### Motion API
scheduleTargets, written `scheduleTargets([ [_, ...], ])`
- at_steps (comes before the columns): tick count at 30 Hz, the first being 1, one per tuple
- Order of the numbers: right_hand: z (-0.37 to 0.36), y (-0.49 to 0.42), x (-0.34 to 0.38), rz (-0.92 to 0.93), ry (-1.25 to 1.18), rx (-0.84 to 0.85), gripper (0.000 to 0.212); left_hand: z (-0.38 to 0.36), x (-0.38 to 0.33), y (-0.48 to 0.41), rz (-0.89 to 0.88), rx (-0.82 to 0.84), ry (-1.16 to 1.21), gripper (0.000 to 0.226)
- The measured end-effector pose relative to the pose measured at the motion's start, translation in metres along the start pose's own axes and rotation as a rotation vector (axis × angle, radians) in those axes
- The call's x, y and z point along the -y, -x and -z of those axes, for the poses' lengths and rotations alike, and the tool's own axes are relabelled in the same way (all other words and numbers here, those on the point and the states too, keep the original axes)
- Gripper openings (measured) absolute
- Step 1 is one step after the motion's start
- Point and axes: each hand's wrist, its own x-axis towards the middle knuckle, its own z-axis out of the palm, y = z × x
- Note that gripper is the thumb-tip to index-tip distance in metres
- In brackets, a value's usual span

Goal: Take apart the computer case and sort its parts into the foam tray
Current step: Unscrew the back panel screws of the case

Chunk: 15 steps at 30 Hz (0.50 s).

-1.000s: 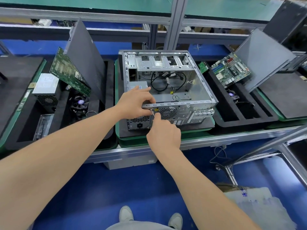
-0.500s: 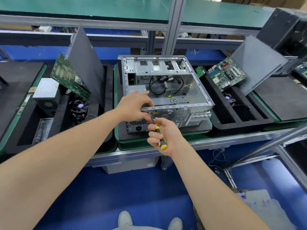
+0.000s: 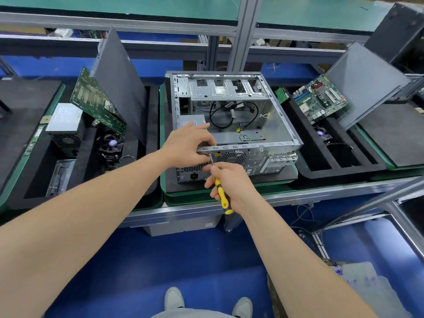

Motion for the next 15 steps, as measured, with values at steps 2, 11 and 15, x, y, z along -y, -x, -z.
scheduleTargets([
  [2, -0.003, 0.002, 0.003, 0.126, 0.414, -0.185, 0.026, 0.001, -0.001, 0.0, 0.008, 0.012, 0.001, 0.03],
  [11, -0.004, 0.003, 0.002, 0.249, 0.645, -0.282, 0.021, 0.011, -0.008, 0.001, 0.052, 0.069, 0.084, 0.039],
  [15, 0.003, 0.0, -0.003, 0.22, 0.393, -0.186, 0.024, 0.012, -0.013, 0.008, 0.073, 0.011, 0.222, 0.039],
])
